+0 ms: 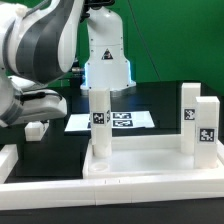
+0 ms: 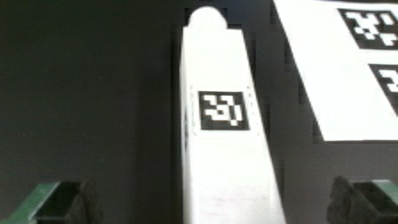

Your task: Assemble desk

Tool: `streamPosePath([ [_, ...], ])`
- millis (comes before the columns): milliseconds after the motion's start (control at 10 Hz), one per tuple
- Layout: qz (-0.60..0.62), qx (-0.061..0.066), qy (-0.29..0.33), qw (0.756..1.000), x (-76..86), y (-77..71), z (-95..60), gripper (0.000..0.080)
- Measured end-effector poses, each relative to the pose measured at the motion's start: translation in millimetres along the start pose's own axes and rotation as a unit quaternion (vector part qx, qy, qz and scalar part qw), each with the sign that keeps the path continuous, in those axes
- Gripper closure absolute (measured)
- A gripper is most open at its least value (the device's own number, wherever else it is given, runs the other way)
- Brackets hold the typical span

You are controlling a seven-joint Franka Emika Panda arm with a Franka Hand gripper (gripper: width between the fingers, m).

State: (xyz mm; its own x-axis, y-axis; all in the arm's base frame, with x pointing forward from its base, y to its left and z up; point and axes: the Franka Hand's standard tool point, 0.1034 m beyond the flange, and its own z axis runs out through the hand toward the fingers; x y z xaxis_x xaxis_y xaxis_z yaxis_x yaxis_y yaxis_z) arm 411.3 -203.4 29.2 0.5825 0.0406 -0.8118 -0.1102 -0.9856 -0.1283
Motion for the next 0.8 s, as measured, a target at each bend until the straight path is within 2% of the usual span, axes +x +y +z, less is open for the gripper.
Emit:
streamPosePath([
  [100,0.000,-0.003,0.006,1.000,2.7,1.0,-1.7,0.0151],
  [300,0.005,0.000,0.001,1.000,2.7,0.6,3.4,0.0151],
  [500,0.019,0.005,-0.021,1.000,2.9,-0.1,25.0,0.0151],
  [600,0.021,0.006,-0.026,0.999,3.8,1.7,29.4,0.0151],
  [800,0.021,0.006,-0.024,0.999,3.9,1.8,28.1,0.0151],
])
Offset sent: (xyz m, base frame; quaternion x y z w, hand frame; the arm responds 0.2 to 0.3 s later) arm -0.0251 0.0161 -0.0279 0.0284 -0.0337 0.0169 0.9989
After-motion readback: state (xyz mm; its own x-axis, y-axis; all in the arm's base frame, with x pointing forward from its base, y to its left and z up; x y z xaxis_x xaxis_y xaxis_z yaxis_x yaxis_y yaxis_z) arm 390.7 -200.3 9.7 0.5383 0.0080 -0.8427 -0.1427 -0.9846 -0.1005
